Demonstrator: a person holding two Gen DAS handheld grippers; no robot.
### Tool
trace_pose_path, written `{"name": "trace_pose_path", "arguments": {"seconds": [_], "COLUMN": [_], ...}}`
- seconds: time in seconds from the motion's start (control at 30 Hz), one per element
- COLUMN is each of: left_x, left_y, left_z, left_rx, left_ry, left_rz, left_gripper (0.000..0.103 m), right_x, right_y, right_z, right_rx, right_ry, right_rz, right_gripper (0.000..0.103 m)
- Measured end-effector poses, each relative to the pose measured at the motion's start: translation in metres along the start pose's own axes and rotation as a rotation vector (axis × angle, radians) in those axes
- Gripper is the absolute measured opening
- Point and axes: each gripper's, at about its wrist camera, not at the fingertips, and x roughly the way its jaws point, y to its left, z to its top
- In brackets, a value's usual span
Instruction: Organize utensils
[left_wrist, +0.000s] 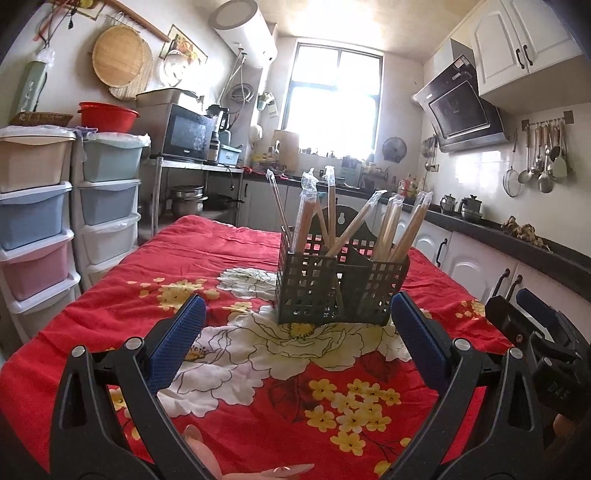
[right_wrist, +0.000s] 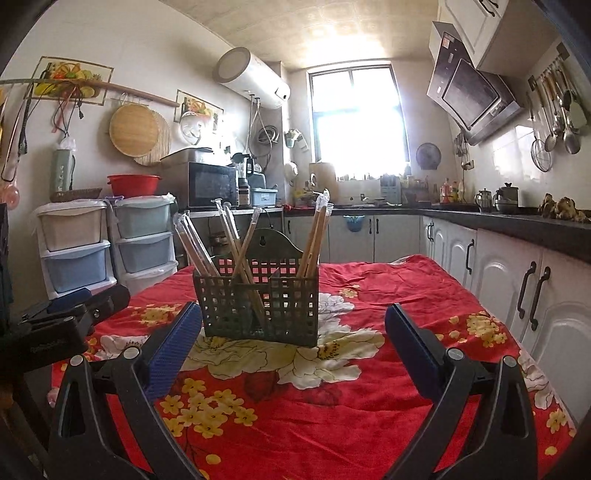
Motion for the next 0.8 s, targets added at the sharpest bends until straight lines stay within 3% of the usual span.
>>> {"name": "trace_pose_path", "arguments": {"seconds": [0.8], "left_x": [-0.0008], "left_y": [0.001], "left_z": [0.0011], "left_rx": [0.0], "left_ry": [-0.003], "left_rz": [-0.001], "left_gripper": [0.093], "right_x": [0.0011], "right_y": [-0.0014], "right_z": [-0.0015], "right_rx": [0.003], "right_ry": [0.007], "right_rz": [0.0], "right_gripper": [0.097]}}
